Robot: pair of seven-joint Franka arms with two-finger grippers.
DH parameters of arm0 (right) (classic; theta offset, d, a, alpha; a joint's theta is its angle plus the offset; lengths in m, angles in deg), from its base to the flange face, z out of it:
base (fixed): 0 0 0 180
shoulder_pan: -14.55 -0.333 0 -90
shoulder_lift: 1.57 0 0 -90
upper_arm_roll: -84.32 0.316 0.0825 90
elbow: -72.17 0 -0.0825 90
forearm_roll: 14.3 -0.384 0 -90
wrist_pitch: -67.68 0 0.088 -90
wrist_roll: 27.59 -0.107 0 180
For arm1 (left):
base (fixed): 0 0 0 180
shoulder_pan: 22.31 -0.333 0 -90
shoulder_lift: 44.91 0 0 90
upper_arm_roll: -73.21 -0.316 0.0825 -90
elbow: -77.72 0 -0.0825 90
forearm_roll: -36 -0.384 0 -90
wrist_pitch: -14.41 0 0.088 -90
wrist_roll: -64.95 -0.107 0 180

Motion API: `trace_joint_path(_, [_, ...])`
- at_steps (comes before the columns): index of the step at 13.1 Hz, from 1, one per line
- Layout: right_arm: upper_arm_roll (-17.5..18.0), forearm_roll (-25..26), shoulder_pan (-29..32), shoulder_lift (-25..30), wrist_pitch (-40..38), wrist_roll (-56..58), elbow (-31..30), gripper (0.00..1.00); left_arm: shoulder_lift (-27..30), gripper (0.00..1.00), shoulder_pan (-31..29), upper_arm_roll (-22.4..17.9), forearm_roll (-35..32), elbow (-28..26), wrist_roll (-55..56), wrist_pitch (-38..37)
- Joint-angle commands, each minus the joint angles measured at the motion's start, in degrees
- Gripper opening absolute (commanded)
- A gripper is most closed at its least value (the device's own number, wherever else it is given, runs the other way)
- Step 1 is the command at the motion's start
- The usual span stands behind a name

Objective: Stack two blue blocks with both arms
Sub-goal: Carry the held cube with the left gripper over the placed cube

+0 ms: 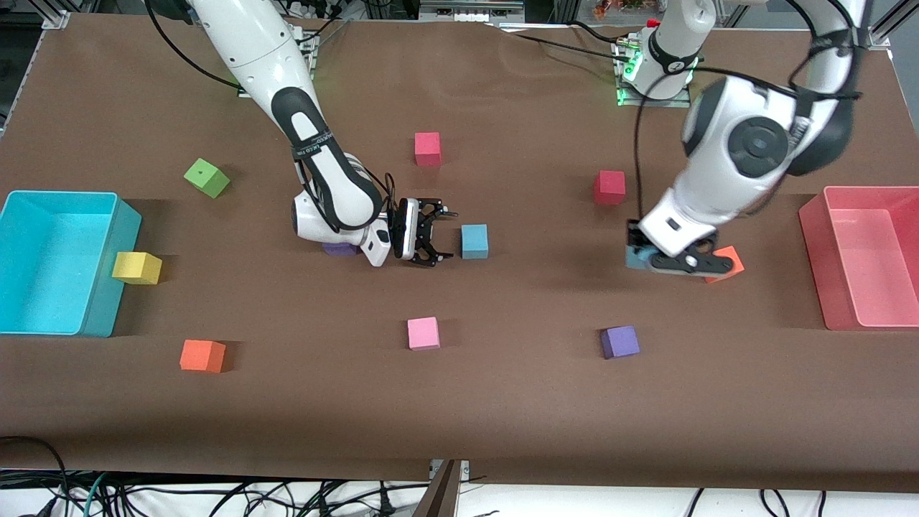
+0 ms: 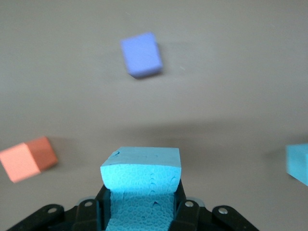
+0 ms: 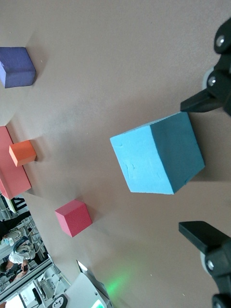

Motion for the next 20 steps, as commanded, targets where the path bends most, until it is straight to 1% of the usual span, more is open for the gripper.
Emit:
trace_joint_path(1, [0.25, -1.11, 0.52, 0.14, -0.77, 1.48, -0.17, 1.0, -1.38, 0.02, 4.78, -0.93, 1.83, 3.21, 6.76, -3.37])
trace_joint_path(3, [0.25, -1.11, 0.52, 0.05, -0.77, 1.57, -0.17, 1.0, -3.92, 0.0, 8.3, -0.67, 6.49, 3.66, 11.59, -2.94])
trace_joint_path(6, [0.25, -1.11, 0.52, 0.32, -1.2, 1.57, -0.61, 1.0, -11.2, 0.0, 12.96, -0.58, 14.66, 9.36, 15.92, -2.67])
trace_joint_path(8, [0.16, -1.11, 0.52, 0.32, -1.56, 1.57, -0.61, 1.0, -14.81, 0.0, 14.81, -0.58, 16.7, 11.91, 19.86, 2.05])
trace_joint_path(10, [0.16, -1.11, 0.61, 0.32, -1.56, 1.56, -0.7, 1.0, -17.89, 0.01, 17.97, -0.58, 17.15, 12.1, 22.42, 6.97])
trace_joint_path(12, [0.16, -1.11, 0.61, 0.32, -1.56, 1.57, -0.7, 1.0, -19.92, 0.01, 18.95, -0.58, 17.23, 12.71, 24.27, 10.06])
trace_joint_path(15, [0.16, -1.11, 0.7, 0.32, -1.64, 1.57, -0.7, 1.0, -23.61, 0.01, 21.32, -0.75, 16.8, 16.74, 28.39, 10.34])
trace_joint_path(19, [0.16, -1.11, 0.7, 0.41, -1.64, 1.57, -0.7, 1.0, -24.24, 0.02, 22.29, -0.93, 15.92, 17.02, 28.15, 10.43])
trace_joint_path(20, [0.16, -1.11, 0.78, 0.41, -1.64, 1.57, -0.7, 1.0, -24.24, 0.02, 22.29, -0.84, 14.0, 17.02, 27.97, 10.43])
